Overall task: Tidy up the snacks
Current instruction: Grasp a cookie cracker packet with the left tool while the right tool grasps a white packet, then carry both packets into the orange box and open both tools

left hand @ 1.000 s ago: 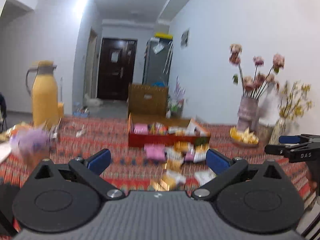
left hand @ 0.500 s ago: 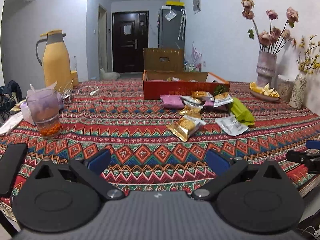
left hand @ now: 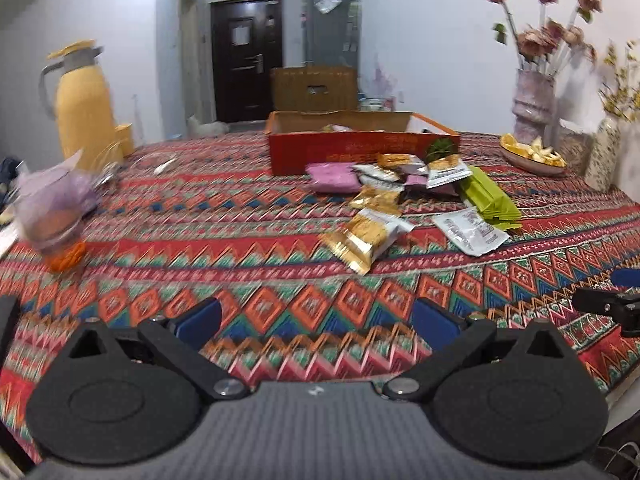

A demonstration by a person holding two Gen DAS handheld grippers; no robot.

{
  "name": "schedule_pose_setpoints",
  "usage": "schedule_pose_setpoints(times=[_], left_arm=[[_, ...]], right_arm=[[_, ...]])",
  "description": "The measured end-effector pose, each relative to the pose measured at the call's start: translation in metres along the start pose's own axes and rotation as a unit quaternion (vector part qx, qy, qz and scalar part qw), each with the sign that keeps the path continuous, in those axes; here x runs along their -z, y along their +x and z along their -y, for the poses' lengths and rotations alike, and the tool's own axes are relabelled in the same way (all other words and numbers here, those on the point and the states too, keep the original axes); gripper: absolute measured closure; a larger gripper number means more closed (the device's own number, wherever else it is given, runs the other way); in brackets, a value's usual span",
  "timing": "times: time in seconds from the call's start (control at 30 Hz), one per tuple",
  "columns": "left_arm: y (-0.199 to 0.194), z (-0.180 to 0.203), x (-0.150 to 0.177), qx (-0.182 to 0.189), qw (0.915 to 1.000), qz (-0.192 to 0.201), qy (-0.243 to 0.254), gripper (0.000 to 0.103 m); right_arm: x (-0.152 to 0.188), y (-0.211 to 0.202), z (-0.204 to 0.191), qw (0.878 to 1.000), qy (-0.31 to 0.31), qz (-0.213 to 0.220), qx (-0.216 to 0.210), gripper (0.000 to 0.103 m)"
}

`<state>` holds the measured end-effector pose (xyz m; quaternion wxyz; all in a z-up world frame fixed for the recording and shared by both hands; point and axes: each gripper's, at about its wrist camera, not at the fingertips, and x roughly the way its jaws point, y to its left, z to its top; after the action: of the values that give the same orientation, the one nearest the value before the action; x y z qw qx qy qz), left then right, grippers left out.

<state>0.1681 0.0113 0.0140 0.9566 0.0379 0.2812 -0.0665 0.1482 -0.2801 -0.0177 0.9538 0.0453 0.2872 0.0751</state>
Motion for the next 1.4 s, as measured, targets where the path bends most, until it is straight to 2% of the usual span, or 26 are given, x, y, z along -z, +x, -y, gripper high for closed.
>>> schedule_pose_setpoints(times=[0.1,0.2,0.37,0.4,0.47,0.5,0.57,0.63,0.67,0.73,0.93,1.0,1.03,1.1,1.13,1.17,1.3,1.4], left_arm=[[0.024,0.009,-0.013,0.021,0.9992,0.004,0.034,0.000],[0.051,0.016,-0.026,0.039,0.9970,-0.009,0.066,0.000],[0.095,0.026,-0.042,0.067,0.9913,-0.003,0.113,0.000],[0.104,0.028,-0.045,0.071,0.9902,-0.001,0.121,0.001],[0.118,0.028,-0.048,0.086,0.9886,-0.003,0.124,0.009],[0.126,0.026,-0.051,0.097,0.9881,-0.010,0.118,0.011],[0.139,0.019,-0.053,0.115,0.9887,-0.024,0.092,0.029],[0.152,0.010,-0.054,0.130,0.9887,-0.048,0.057,0.046],[0.155,0.007,-0.053,0.135,0.9882,-0.056,0.045,0.050],[0.154,0.001,-0.050,0.141,0.9885,-0.046,0.029,0.052],[0.156,-0.011,-0.051,0.162,0.9858,-0.043,-0.005,0.049],[0.155,-0.012,-0.050,0.162,0.9858,-0.043,-0.009,0.052],[0.155,-0.012,-0.051,0.156,0.9868,-0.042,-0.010,0.058],[0.155,-0.013,-0.051,0.152,0.9873,-0.042,-0.015,0.061],[0.155,-0.014,-0.051,0.151,0.9875,-0.041,-0.019,0.063],[0.154,-0.015,-0.051,0.146,0.9883,-0.040,-0.022,0.063],[0.141,-0.014,-0.048,0.105,0.9934,-0.042,-0.022,0.063],[0.113,-0.013,-0.042,0.113,0.9920,-0.041,-0.038,0.063]], right_arm=[[-0.010,0.010,-0.002,1.000,-0.001,0.001,-0.011,0.001],[-0.022,0.022,-0.009,1.000,-0.012,0.002,-0.017,0.003],[-0.041,0.049,-0.023,0.999,-0.040,-0.007,-0.020,0.016],[-0.044,0.056,-0.027,0.999,-0.045,-0.009,-0.019,0.017],[-0.051,0.069,-0.032,0.998,-0.052,-0.013,-0.020,0.019],[-0.054,0.076,-0.034,0.998,-0.054,-0.015,-0.022,0.020],[-0.059,0.089,-0.037,0.998,-0.058,-0.022,-0.026,0.026],[-0.063,0.103,-0.042,0.997,-0.061,-0.029,-0.027,0.026],[-0.065,0.109,-0.043,0.997,-0.063,-0.032,-0.027,0.026],[-0.067,0.120,-0.046,0.997,-0.065,-0.037,-0.027,0.027],[-0.071,0.148,-0.054,0.996,-0.076,-0.051,-0.017,0.027],[-0.073,0.152,-0.056,0.995,-0.078,-0.051,-0.019,0.028],[-0.073,0.154,-0.056,0.995,-0.078,-0.055,-0.021,0.028],[-0.075,0.156,-0.057,0.995,-0.075,-0.054,-0.023,0.040],[-0.076,0.157,-0.057,0.996,-0.072,-0.052,-0.027,0.051],[-0.077,0.158,-0.058,0.996,-0.072,-0.050,-0.026,0.055],[-0.076,0.154,-0.062,0.995,-0.085,-0.051,-0.023,0.058],[-0.070,0.138,-0.063,0.994,-0.088,-0.053,-0.025,0.058]])
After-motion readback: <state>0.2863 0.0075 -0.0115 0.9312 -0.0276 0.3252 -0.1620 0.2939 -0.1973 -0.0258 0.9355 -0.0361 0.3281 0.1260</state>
